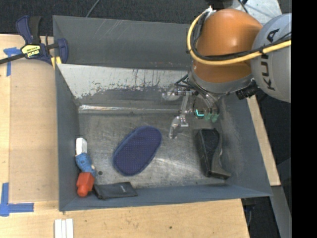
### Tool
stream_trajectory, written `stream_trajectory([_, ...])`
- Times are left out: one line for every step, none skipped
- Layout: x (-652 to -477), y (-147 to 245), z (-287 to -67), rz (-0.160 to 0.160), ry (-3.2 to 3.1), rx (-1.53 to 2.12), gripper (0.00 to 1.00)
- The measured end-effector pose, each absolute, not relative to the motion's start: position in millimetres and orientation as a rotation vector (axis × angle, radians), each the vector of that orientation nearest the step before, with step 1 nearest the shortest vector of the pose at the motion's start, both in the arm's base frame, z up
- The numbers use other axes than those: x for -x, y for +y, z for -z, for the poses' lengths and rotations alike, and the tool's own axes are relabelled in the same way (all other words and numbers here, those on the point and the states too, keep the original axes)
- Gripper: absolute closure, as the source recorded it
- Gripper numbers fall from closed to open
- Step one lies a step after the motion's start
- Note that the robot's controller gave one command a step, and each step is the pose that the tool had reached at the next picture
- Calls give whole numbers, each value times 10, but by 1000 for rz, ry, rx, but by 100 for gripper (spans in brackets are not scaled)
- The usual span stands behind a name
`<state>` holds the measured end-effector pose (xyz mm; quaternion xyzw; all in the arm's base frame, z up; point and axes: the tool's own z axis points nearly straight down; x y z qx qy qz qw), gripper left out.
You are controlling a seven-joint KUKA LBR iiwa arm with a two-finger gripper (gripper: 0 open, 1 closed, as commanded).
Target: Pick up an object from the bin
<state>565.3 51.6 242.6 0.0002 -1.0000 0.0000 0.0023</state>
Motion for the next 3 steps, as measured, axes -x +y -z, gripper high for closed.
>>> stream_trajectory([-5335,965,-755,-2,-3157,86,0])
stream_trajectory([-5345,961,-788,0,-3159,89,100])
stream_trajectory([-5378,872,-2291,1,-3148,-175,100])
